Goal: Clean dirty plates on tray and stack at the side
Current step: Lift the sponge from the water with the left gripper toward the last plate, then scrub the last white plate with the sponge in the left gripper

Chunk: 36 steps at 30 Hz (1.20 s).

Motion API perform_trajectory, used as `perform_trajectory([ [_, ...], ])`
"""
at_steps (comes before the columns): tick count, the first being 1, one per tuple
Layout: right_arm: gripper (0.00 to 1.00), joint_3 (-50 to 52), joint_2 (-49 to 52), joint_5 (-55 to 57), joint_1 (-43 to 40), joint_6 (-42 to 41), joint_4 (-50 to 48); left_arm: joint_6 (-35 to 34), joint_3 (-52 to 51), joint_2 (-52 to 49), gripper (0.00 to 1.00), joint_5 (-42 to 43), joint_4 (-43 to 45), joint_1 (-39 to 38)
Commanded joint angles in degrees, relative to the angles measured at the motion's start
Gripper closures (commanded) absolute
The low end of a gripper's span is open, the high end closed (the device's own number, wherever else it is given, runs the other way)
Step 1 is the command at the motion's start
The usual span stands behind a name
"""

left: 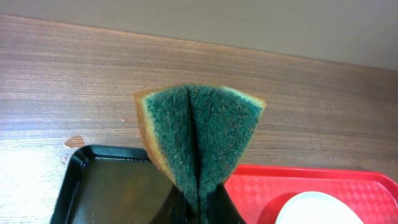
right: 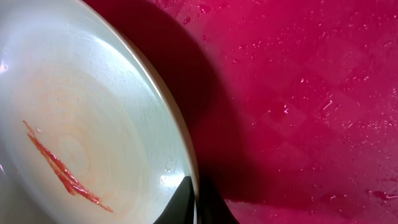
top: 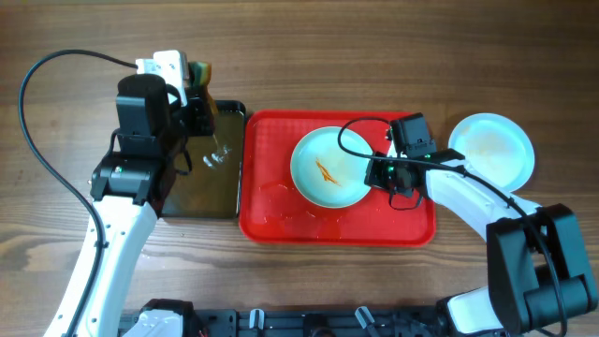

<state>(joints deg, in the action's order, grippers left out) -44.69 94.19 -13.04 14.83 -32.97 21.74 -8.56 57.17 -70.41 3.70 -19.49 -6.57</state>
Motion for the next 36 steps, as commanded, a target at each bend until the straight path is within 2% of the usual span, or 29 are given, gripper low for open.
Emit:
perform_trajectory([
  [1, 0.94, 0.6, 1.1, 0.6, 0.2, 0.0, 0.0, 1.3, 0.1, 1.1, 0.96, -0.8, 0.4, 0.4],
  [7, 0.94, 0.6, 1.1, 0.5, 0.2, 0.0, -1.0, 1.3, 0.1, -0.4, 0.96, -0.8, -3.3, 0.4],
  [11, 0.96, 0.6, 1.1, 0.5, 0.3, 0.0, -1.2, -2.6, 0.0, -6.0, 0.96, -0.5, -8.2, 0.3],
  [14, 0.96, 0.6, 1.1, 0.5, 1.8, 0.0, -1.2, -4.1, 0.0, -11.3, 0.96, 5.9, -10.2, 0.3],
  [15, 0.96, 0.6, 1.1, 0.5, 3.3, 0.0, -1.2, -4.1, 0.0, -14.2, 0.96, 14.1, -9.9, 0.3],
  [18, 0.96, 0.6, 1.1, 0.6, 5.5, -0.8, -1.3, -4.1, 0.0, -16.5, 0.96, 22.7, -9.4, -0.1],
  [21, 0.96, 0.6, 1.1, 0.5, 7.6, -2.2, -2.1, -4.4, 0.0, -19.1, 0.96, 25.1, -9.4, -4.2],
  [29, 0.96, 0.6, 1.1, 0.5, 7.9, -2.1, -2.2, -18.9, 0.0, -28.4, 0.96, 25.7, 0.9, -19.6],
  [31, 0.96, 0.6, 1.1, 0.5, 7.9, -2.1, -2.2, -19.4, 0.0, -30.2, 0.96, 29.8, 3.3, -21.8],
  [36, 0.96, 0.6, 1.1, 0.5, 7.9, -2.1, -2.2, -21.9, 0.0, -34.5, 0.96, 30.4, 5.0, -25.7],
])
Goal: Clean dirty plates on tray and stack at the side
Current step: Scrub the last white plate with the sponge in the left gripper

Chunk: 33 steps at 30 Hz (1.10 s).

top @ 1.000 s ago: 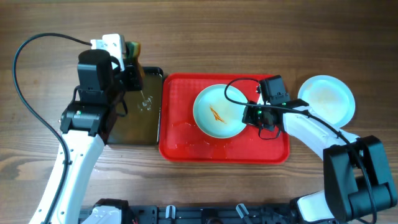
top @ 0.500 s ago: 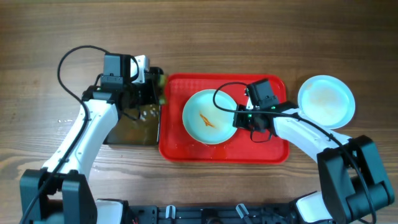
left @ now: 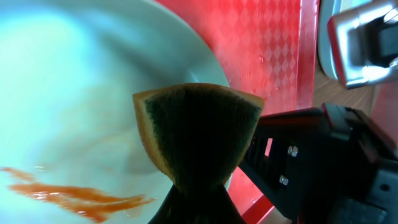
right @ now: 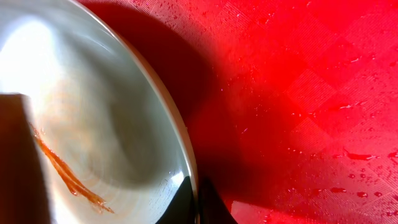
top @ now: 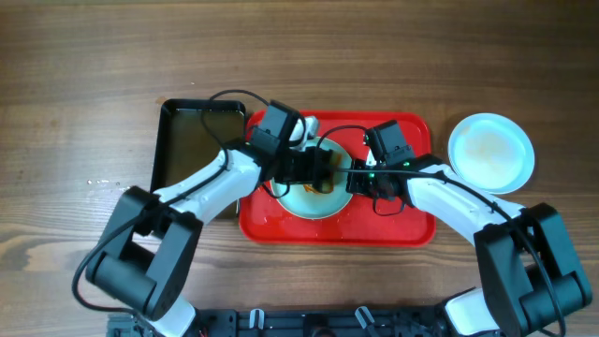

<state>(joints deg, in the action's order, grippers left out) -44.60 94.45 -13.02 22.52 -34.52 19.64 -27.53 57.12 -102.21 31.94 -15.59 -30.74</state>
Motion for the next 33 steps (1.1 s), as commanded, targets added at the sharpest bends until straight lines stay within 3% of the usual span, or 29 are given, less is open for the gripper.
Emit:
perform_trajectory([
  [1, 0.96, 0.5, 0.8, 0.5, 0.2, -0.5, -0.1, -3.0, 0.1, -3.3, 0.96, 2.1, 1.2, -2.1],
  [7, 0.96, 0.5, 0.8, 0.5, 0.2, -0.1, 0.2, -3.0, -0.7, -6.0, 0.96, 1.4, 1.0, -4.2],
  [13, 0.95, 0.5, 0.8, 0.5, 0.2, -0.1, 0.5, -2.3, -1.0, -6.7, 0.96, -12.5, -5.7, -2.1],
  [16, 0.95, 0.5, 0.8, 0.5, 0.2, -0.1, 0.5, 3.5, -1.0, -6.7, 0.96, -13.6, -6.2, 1.5],
  [18, 0.95, 0.5, 0.8, 0.5, 0.2, -0.1, 0.5, 9.3, -1.0, -6.6, 0.96, -18.6, -6.8, 7.1],
  [22, 0.96, 0.5, 0.8, 0.5, 0.2, -0.1, 0.6, 13.9, -1.0, -6.4, 0.96, -24.8, -7.6, 10.1],
  [28, 0.95, 0.5, 0.8, 0.5, 0.2, -0.1, 0.7, 15.6, 0.6, -0.3, 0.96, -26.2, -7.8, 10.7],
  [33, 0.95, 0.5, 0.8, 0.5, 0.2, -0.1, 0.7, 15.1, 1.4, 11.3, 0.96, -25.0, -8.1, 8.5],
])
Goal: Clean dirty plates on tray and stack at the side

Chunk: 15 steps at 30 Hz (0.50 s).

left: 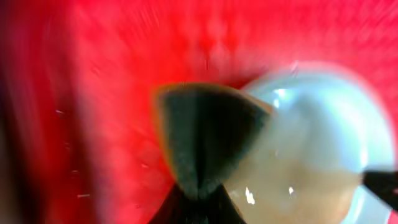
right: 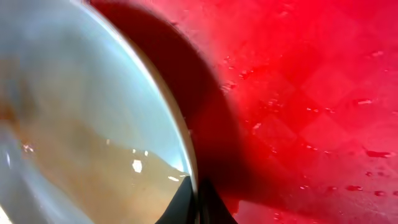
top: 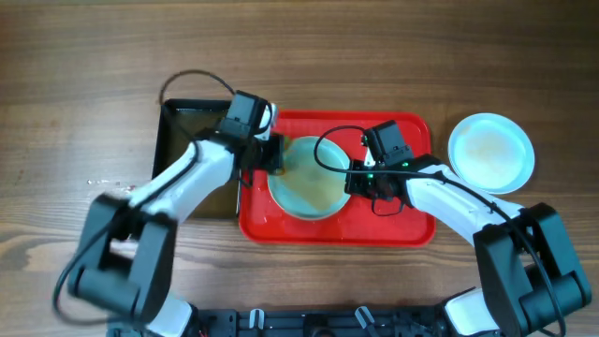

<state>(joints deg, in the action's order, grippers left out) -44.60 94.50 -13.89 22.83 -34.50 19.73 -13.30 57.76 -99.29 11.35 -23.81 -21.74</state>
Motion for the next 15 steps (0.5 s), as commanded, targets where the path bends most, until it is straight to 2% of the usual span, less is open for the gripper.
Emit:
perform_trajectory([
  [1, 0.95, 0.5, 0.8, 1.4, -0.1, -0.2, 0.7, 0.9, 0.7, 9.9, 0.96, -4.4, -0.2, -0.7],
  [7, 0.95, 0.5, 0.8, 1.4, -0.1, -0.1, 0.7, 0.9, 0.7, 15.6, 0.96, -11.0, -6.3, 1.6],
  [12, 0.95, 0.5, 0.8, 1.4, -0.1, -0.1, 0.7, 0.9, 0.3, 15.3, 0.96, -3.5, -8.5, 3.0],
  [14, 0.95, 0.5, 0.8, 1.4, -0.1, -0.1, 0.7, 0.9, 0.3, 14.7, 0.96, -6.7, -9.6, 2.9],
  [15, 0.96, 0.5, 0.8, 1.7, -0.1, 0.0, 0.7, 0.9, 0.3, 14.1, 0.96, -13.1, -11.3, 2.9],
])
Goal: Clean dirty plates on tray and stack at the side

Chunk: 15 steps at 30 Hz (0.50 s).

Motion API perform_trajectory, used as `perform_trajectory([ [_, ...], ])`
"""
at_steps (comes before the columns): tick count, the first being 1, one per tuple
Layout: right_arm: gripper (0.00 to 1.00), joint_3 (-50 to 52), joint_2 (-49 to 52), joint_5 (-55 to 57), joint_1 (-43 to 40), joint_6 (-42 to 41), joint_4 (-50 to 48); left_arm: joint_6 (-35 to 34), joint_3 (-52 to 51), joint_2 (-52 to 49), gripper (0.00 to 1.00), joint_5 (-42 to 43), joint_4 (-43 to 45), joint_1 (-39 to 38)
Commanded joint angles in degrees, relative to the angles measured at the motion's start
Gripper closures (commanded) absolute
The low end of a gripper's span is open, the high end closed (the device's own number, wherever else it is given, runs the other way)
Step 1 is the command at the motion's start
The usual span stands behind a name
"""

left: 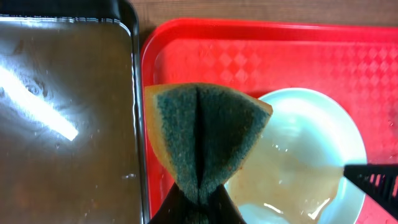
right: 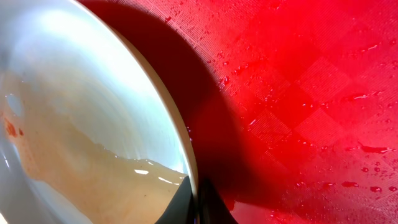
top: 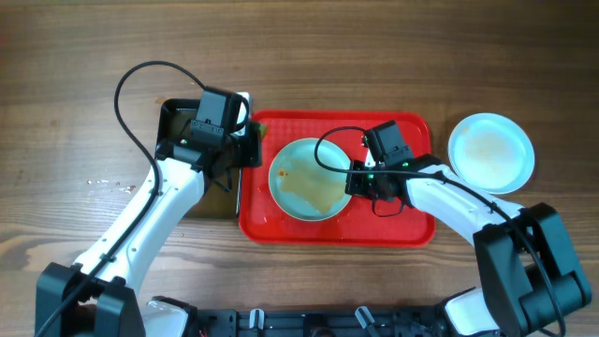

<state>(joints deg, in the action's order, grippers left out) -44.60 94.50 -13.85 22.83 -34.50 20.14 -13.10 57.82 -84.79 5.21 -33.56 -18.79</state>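
A pale plate (top: 307,180) lies on the red tray (top: 412,225), with brownish water pooled in it and a small reddish speck near its left side. My right gripper (right: 196,200) is shut on the plate's (right: 93,112) right rim. My left gripper (left: 199,208) is shut on a folded sponge (left: 205,140), green with a yellow edge. It hangs over the red tray's (left: 261,56) left edge, beside the plate (left: 298,149) and clear of it. In the overhead view the left gripper (top: 245,150) sits just left of the plate.
A black tray (left: 62,124) holding murky water lies left of the red tray. A second pale plate (top: 491,152) rests on the wooden table to the right of the red tray. Cables loop above both arms.
My left gripper has moved with the sponge from the plate's left rim to the border between the black and red trays. The right gripper still holds the plate's rim.
First my left gripper held the sponge near the black tray, and the plate showed an orange-red streak. Then the sponge was on the plate beside the streak. Later the streak was gone and brownish water lay there. Now the sponge is off the plate.
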Motion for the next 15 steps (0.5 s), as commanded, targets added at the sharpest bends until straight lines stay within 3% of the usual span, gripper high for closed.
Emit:
perform_trajectory([
  [1, 0.96, 0.5, 0.8, 2.4, -0.1, 0.4, 0.2, 0.7, 0.2, -0.4, 0.96, -9.3, -2.3, 0.0],
  [5, 0.96, -1.6, -1.8, 3.3, -0.3, 9.5, 3.0, -2.8, 0.2, -0.7, 0.96, -12.0, -4.6, 2.6],
  [15, 0.96, -8.7, -13.2, 19.1, -0.3, 12.0, 23.1, -2.8, 0.1, -4.6, 0.96, -12.0, -4.9, 5.5],
])
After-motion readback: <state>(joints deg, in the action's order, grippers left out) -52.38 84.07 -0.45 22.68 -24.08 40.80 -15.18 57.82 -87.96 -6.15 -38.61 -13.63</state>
